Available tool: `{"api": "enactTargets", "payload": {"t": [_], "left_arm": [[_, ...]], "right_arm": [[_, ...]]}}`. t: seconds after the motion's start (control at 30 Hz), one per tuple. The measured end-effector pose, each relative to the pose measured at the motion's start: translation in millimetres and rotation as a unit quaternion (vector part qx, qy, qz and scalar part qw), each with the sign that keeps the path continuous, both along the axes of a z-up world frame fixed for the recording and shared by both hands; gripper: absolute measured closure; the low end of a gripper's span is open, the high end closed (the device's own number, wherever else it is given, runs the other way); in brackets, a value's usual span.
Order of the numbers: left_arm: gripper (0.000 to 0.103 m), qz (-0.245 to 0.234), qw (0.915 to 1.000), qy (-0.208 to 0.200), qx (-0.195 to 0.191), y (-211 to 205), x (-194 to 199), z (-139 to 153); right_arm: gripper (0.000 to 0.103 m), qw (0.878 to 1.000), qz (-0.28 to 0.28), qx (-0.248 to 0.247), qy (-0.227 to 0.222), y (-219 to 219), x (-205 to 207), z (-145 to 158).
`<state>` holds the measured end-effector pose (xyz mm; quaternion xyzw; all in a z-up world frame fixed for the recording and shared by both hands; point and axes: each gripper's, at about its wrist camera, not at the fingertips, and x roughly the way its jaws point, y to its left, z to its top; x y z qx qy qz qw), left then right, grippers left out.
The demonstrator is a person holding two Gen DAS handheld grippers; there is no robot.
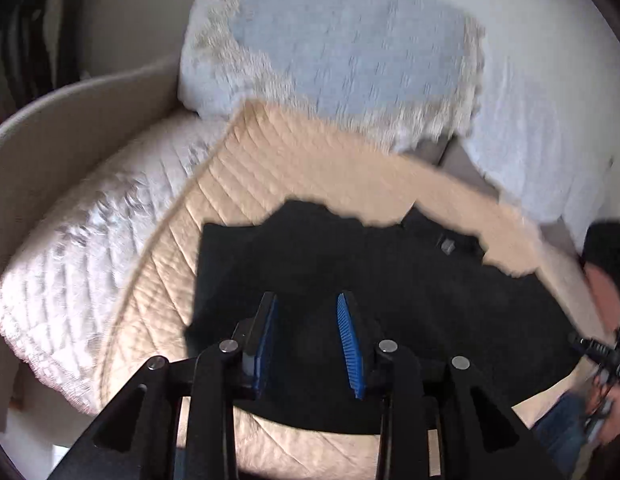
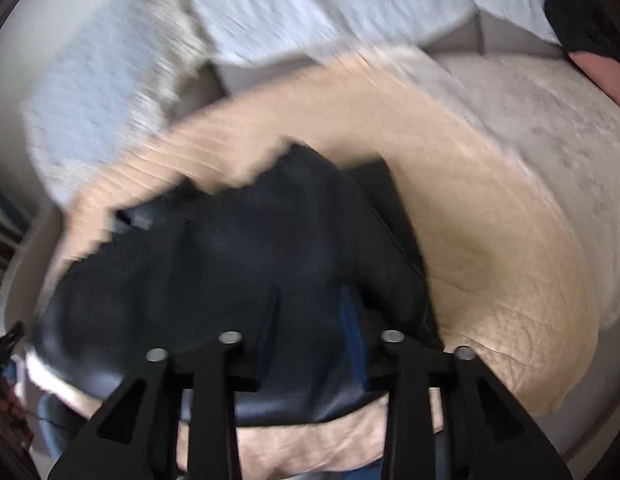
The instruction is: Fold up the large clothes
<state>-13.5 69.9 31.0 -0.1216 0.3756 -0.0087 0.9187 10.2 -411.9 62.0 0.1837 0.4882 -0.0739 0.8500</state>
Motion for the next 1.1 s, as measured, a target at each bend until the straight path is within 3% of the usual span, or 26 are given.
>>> {"api": "enactTargets", "payload": {"t": [0.03,0.07,0.1,0.17,0.3,0.4,0.5,0.63,0.77,0.83,0.93,1.1], "left_arm": [[0.071,0.006,0.9997,0.023,0.007,3.0,10.9,-16.2],[0.073,0.012,0.9990,0.042,0.013,7.9,19.8,-31.9],[0.084,0.016,0.9985,0.052,0.009,13.7,25.9,-44.6],[0.089,0.026,0.9987,0.042,0.010,19.0,27.6,-50.3],[0.089,0.028,0.9985,0.047,0.008,17.6,27.8,-38.6],[0.089,0.013,0.9996,0.022,0.008,11.5,25.2,-19.8],[0.085,0.002,0.9995,0.005,0.030,0.2,40.4,-12.6],[0.084,0.014,0.9987,0.042,0.025,11.9,71.9,-47.4],[0.084,0.012,0.9995,0.029,0.005,21.6,72.9,-50.4],[0.084,0.021,0.9991,0.035,0.011,18.1,70.4,-41.7],[0.081,0.009,0.9997,0.012,0.021,5.3,71.2,-25.5],[0.078,0.013,0.9981,0.029,0.053,-3.9,101.0,-37.8]], "right_arm": [[0.103,1.000,-0.014,-0.002,0.011,-6.0,1.6,-8.2],[0.103,1.000,-0.025,0.012,0.013,-12.6,1.6,-13.7],[0.103,0.999,-0.031,0.025,0.009,-16.0,0.9,-14.8],[0.103,1.000,-0.024,0.013,0.011,-13.2,0.5,-11.5],[0.101,1.000,-0.006,-0.011,-0.014,-0.3,1.1,10.1],[0.099,0.999,0.024,-0.016,-0.040,8.4,14.7,21.4],[0.093,0.998,0.050,-0.019,-0.046,7.7,39.1,6.7],[0.096,0.999,0.032,-0.017,-0.012,-22.2,59.5,-31.0],[0.096,1.000,0.013,0.001,-0.025,-38.3,57.9,-27.8],[0.093,0.999,0.018,-0.007,-0.041,-34.5,57.0,-15.0],[0.091,0.997,0.045,-0.019,-0.061,-24.7,64.9,-5.2],[0.090,0.998,0.048,-0.021,-0.028,-41.7,93.4,-39.0]]}}
